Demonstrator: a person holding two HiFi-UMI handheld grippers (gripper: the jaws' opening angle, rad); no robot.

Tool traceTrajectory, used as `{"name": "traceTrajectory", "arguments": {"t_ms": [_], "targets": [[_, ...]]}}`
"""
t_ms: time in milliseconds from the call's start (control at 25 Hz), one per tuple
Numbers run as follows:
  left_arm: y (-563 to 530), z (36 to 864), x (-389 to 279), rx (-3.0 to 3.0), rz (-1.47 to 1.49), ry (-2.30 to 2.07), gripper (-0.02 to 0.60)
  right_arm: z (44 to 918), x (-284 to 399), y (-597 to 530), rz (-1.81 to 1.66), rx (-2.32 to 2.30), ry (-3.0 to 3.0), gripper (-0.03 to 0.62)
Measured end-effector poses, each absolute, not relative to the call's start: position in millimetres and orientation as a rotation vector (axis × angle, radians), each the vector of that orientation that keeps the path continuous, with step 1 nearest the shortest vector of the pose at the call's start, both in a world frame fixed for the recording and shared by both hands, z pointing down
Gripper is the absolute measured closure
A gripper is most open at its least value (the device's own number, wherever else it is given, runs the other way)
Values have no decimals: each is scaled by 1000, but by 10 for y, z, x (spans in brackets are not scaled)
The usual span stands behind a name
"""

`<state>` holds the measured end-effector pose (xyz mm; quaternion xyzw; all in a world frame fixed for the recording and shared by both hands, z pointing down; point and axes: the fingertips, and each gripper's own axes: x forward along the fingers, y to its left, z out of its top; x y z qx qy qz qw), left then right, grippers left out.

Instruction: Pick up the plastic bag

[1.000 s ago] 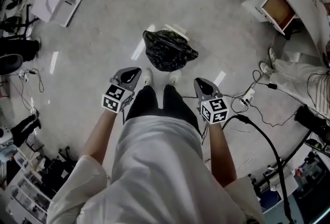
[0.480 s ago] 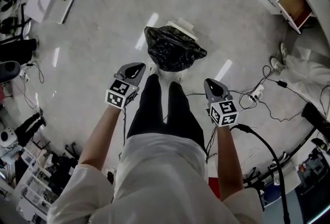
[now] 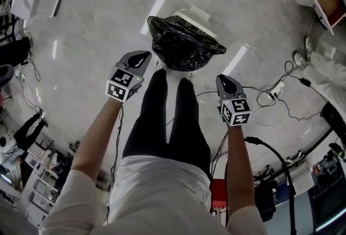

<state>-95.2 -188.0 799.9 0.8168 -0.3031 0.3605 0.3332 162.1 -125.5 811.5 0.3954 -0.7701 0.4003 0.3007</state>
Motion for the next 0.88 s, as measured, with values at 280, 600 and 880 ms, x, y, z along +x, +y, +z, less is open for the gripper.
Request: {"name": "traceTrajectory", "arguments": {"t_ms": [280, 600, 880], "targets": [[-2046, 8750, -1062, 2092, 956, -742, 555, 8786, 1631, -1418, 1087, 1084, -2006, 539], [-2182, 9771, -1405, 1999, 995, -724, 499, 9648, 1812, -1479, 1116, 1173, -1911, 507], [-2389, 10468, -1664, 1825, 920, -772, 435, 10263, 2084, -1403, 1260, 1339, -1792, 490]]}}
